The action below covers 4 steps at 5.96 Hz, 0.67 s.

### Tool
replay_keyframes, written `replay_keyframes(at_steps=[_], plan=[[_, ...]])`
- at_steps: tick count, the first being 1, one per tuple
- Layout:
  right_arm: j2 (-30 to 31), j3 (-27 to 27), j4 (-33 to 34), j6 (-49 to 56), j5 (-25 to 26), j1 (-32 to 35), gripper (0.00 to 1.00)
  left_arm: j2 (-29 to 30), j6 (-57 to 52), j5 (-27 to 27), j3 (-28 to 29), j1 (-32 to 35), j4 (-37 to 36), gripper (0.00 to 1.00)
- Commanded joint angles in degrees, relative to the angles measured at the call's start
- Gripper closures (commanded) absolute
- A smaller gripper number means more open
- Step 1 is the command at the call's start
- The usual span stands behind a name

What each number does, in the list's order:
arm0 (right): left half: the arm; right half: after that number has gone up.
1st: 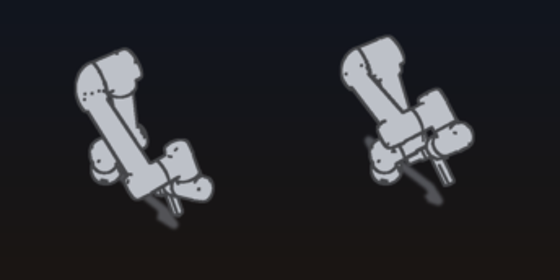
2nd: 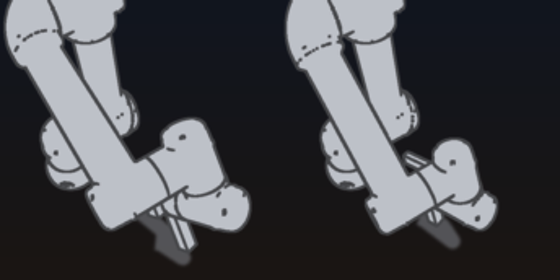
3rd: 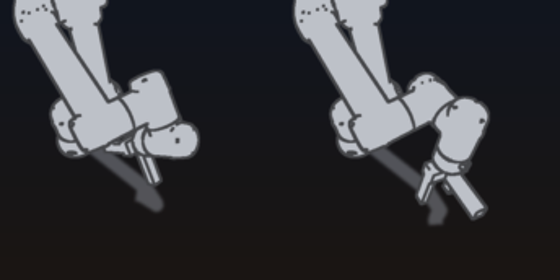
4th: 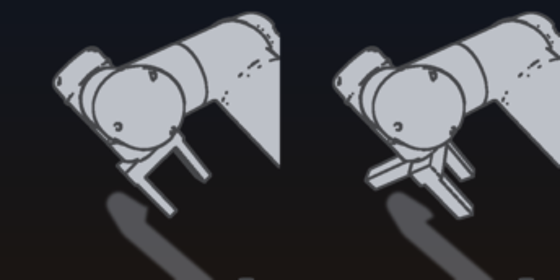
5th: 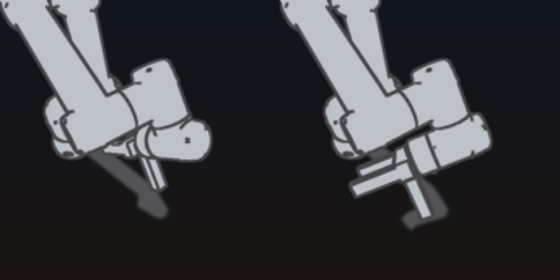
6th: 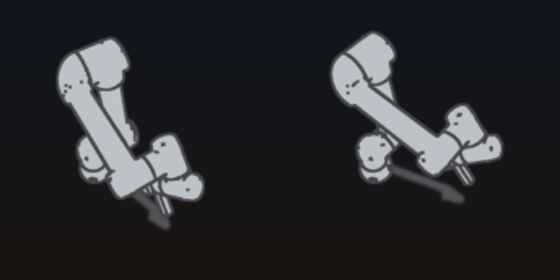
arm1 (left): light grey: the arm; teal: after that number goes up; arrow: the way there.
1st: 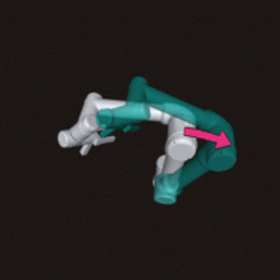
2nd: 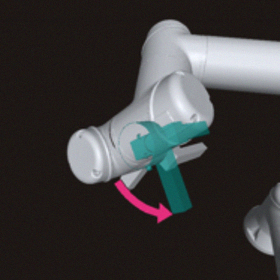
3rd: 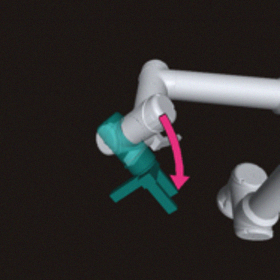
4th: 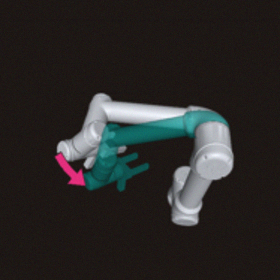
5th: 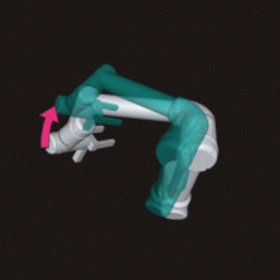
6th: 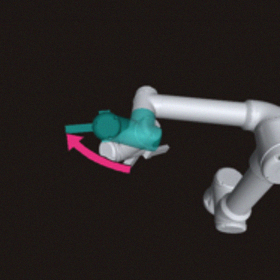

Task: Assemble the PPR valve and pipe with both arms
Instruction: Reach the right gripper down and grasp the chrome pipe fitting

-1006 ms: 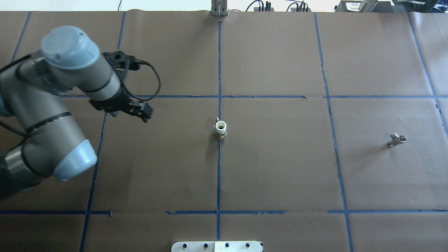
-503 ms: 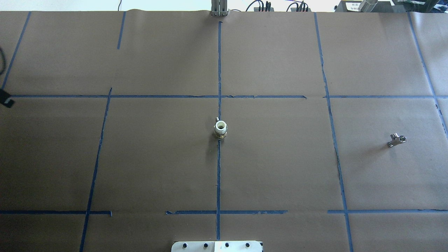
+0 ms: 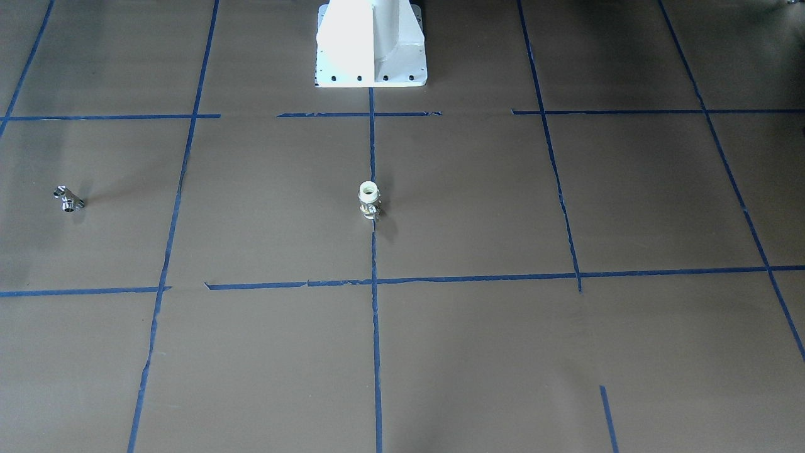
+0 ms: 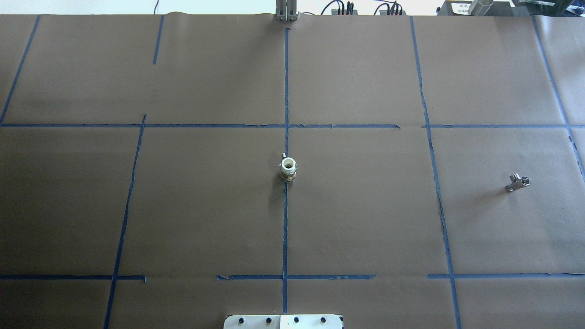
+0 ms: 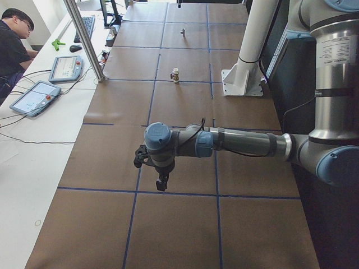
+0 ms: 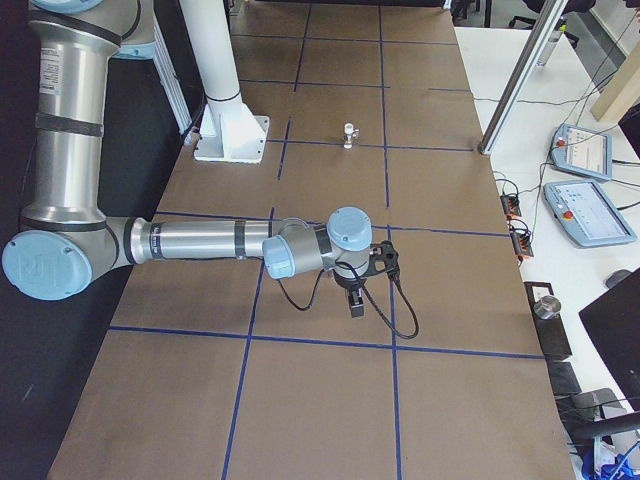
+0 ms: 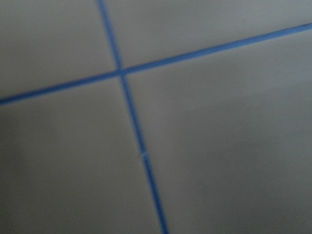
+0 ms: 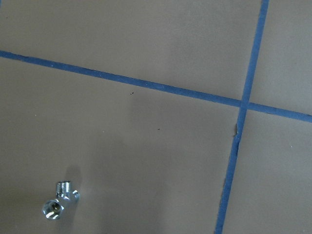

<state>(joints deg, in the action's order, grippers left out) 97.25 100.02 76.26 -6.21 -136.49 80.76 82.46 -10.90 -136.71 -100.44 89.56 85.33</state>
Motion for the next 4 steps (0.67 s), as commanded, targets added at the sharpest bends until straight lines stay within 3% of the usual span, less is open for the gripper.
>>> replay_keyframes(at_steps=[1, 3, 4], plan=[[-2.06, 1.39, -0.32, -8.58, 0.17, -5.49, 0.0, -1.07, 0.0, -0.22, 0.51, 1.41, 0.1, 0.0], [-2.86, 1.67, -6.43, -20.27, 2.44, -12.78, 0.0, -0.81, 0.0, -0.22, 0.51, 1.4, 0.1, 0.0], [-2.86, 1.58, -10.56, -25.2, 6.11, -17.08, 0.0, -0.81, 0.0, -0.22, 0.42, 1.4, 0.1, 0.0]])
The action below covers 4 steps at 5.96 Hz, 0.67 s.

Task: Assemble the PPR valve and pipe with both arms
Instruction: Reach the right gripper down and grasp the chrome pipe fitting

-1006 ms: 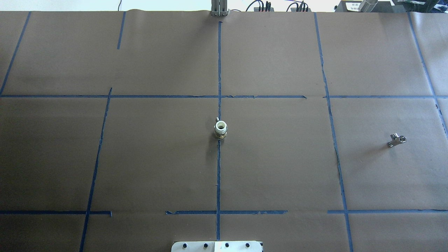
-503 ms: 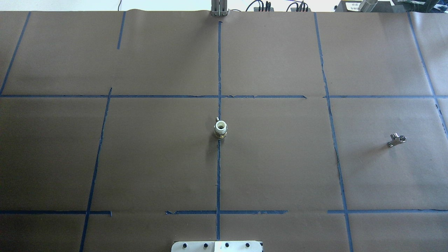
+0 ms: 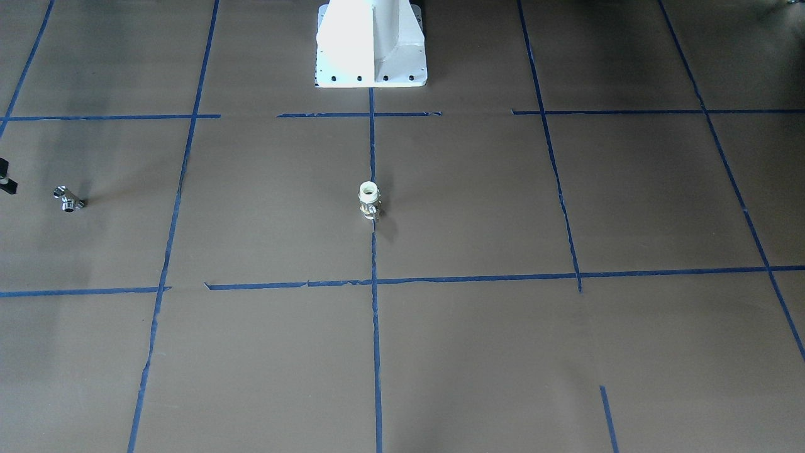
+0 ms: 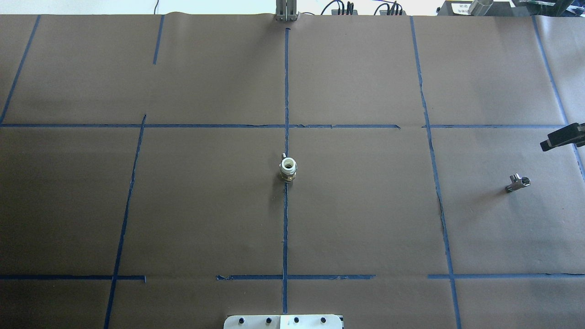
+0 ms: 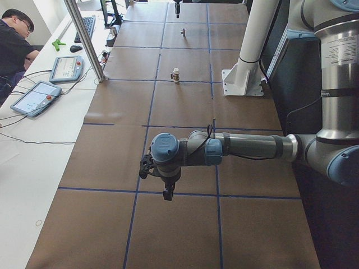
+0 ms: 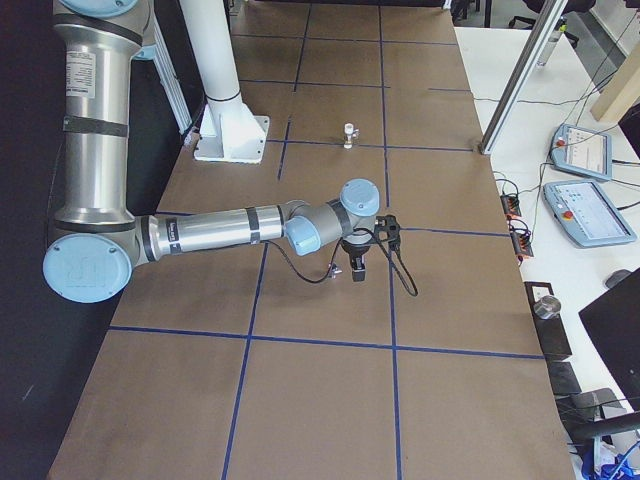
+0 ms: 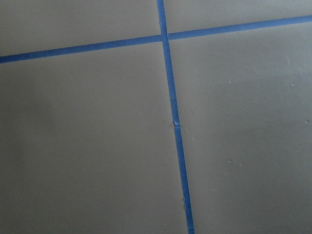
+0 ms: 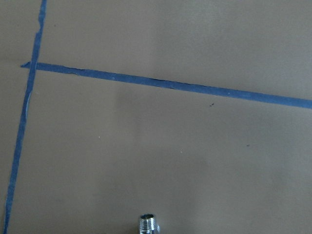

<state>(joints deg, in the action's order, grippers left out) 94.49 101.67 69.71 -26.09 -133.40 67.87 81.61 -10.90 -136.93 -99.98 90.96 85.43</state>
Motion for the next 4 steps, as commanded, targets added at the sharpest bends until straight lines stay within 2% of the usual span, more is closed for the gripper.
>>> replay_keyframes(at_steps=[1, 4], plan=[[0.34, -0.16, -5.71, -5.81, 7.32, -8.15, 0.0, 0.04, 0.01, 0.0, -0.04, 0.01, 0.0, 0.0], [1.4, -1.38, -5.73, -5.55, 8.5, -11.17, 0.0, 0.22, 0.01, 0.0, -0.04, 0.01, 0.0, 0.0]])
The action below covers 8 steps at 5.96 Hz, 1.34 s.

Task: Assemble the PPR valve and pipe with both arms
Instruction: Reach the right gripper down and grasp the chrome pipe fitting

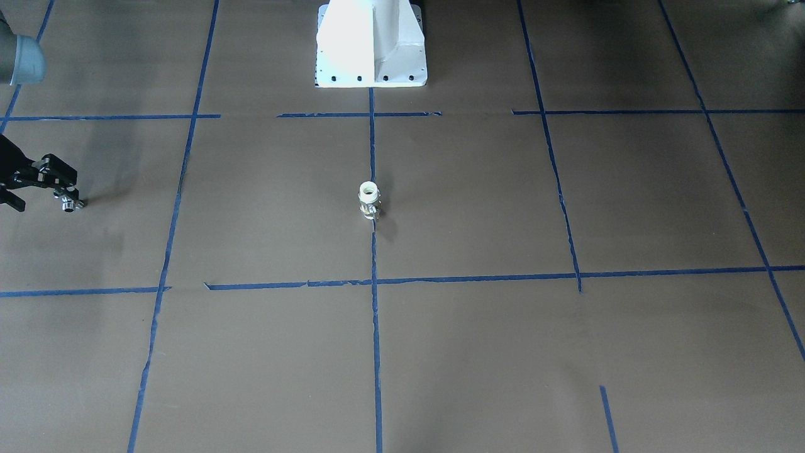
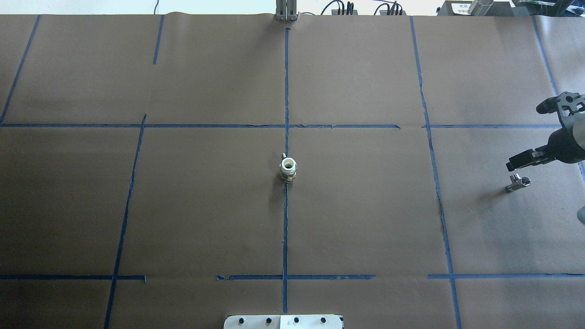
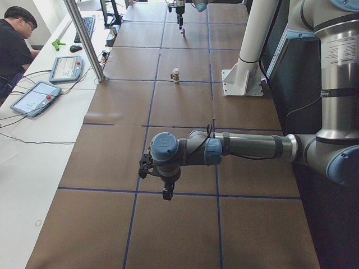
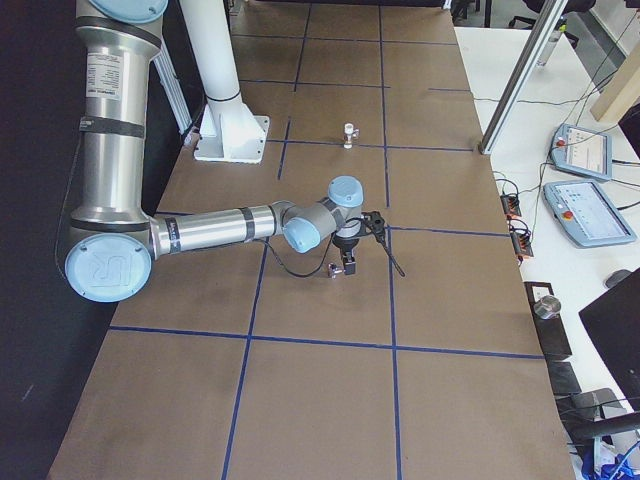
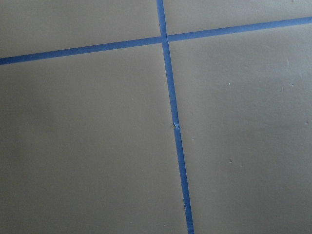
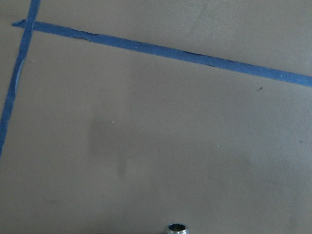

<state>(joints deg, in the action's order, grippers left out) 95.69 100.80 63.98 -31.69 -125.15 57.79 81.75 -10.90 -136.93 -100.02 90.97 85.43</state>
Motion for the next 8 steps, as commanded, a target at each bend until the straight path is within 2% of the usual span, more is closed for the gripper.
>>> replay_keyframes(at_steps=[1, 4, 5, 6, 7, 8], plan=[[0.46, -0.95, -0.08, 0.05, 0.09, -1.62, 0.0, 0.07, 0.0, -0.09, 0.0, 0.0, 0.0, 0.0], [3.44, -1.04, -2.71, 0.49, 0.09, -3.11, 0.01, 0.07, 0.0, -0.09, 0.09, 0.0, 0.0, 0.0], [3.28, -0.96, -2.72, 0.14, 0.0, -3.55, 0.2, 0.07, 0.0, -0.09, 0.09, 0.0, 0.0, 0.0], [2.84, -0.95, -2.72, 0.49, 0.0, -3.64, 0.62, -0.02, 0.0, 0.0, 0.09, 0.0, 0.0, 0.0], [2.75, -0.52, -2.81, 0.58, 0.08, -3.65, 0.75, -0.1, 0.0, 0.0, 0.09, 0.0, 0.0, 0.0], [2.31, -0.6, -2.81, 0.58, 1.3, -3.65, 0.75, -0.1, 0.0, 0.0, 0.09, 0.0, 0.0, 0.0]])
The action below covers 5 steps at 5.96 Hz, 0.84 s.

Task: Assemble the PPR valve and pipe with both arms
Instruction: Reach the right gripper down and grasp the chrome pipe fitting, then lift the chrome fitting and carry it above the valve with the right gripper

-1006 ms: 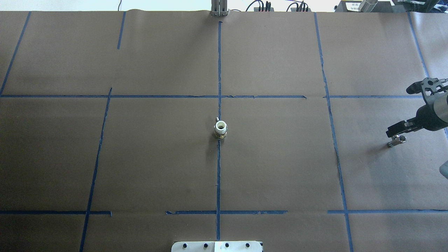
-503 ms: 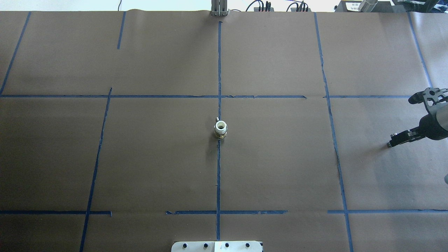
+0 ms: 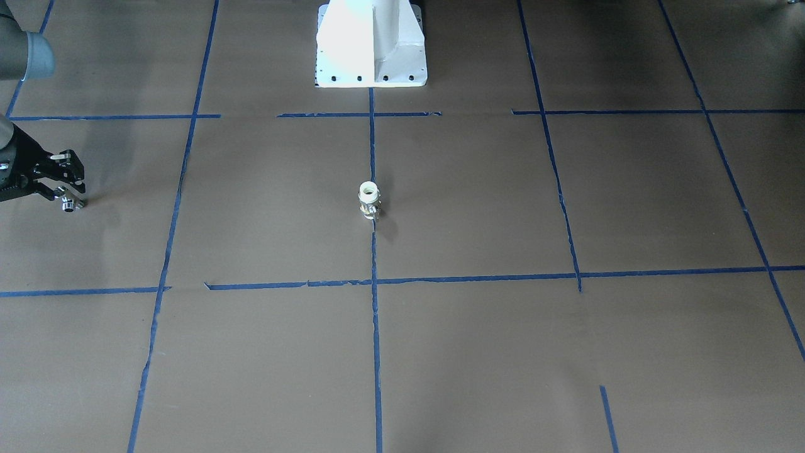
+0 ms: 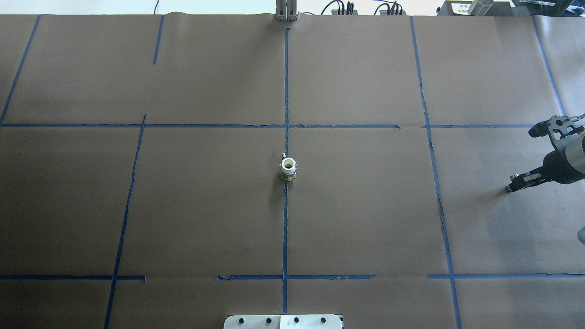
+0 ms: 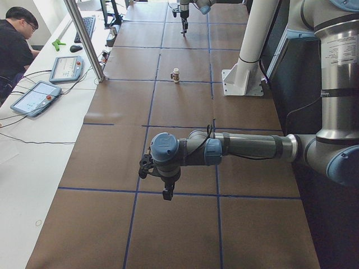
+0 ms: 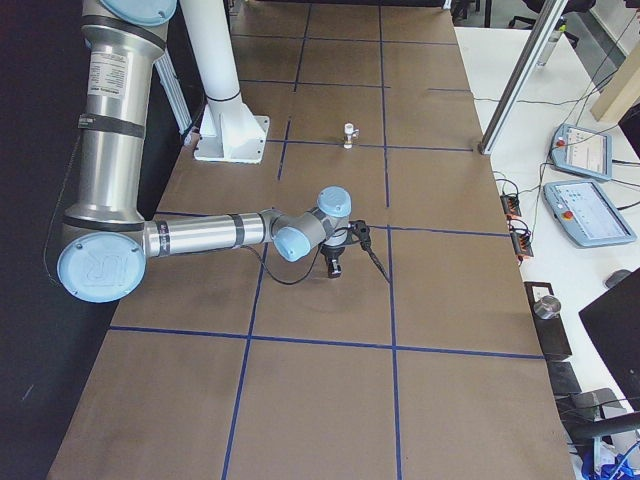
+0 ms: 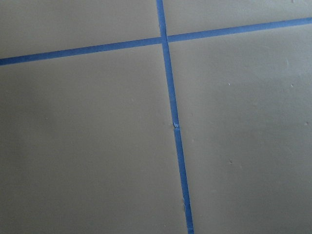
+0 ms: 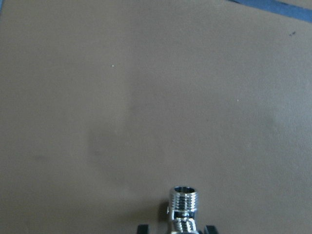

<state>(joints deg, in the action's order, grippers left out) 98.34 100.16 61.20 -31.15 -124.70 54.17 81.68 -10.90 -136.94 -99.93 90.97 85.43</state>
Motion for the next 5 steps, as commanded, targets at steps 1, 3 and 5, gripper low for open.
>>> replay_keyframes(at_steps=[1, 3, 5], plan=[[-0.34, -0.14, -0.03, 0.04, 1.99, 0.05, 0.75, -0.03, 0.0, 0.01, 0.0, 0.0, 0.0, 0.0], [-0.25, 1.95, -0.03, -0.49, 1.91, 0.14, 0.94, 0.05, 0.0, 0.01, -0.17, 0.0, 0.0, 0.0], [-4.43, 5.48, 0.76, -0.49, 1.3, 0.06, 0.94, -0.03, 0.0, 0.01, -0.09, 0.0, 0.0, 0.0]])
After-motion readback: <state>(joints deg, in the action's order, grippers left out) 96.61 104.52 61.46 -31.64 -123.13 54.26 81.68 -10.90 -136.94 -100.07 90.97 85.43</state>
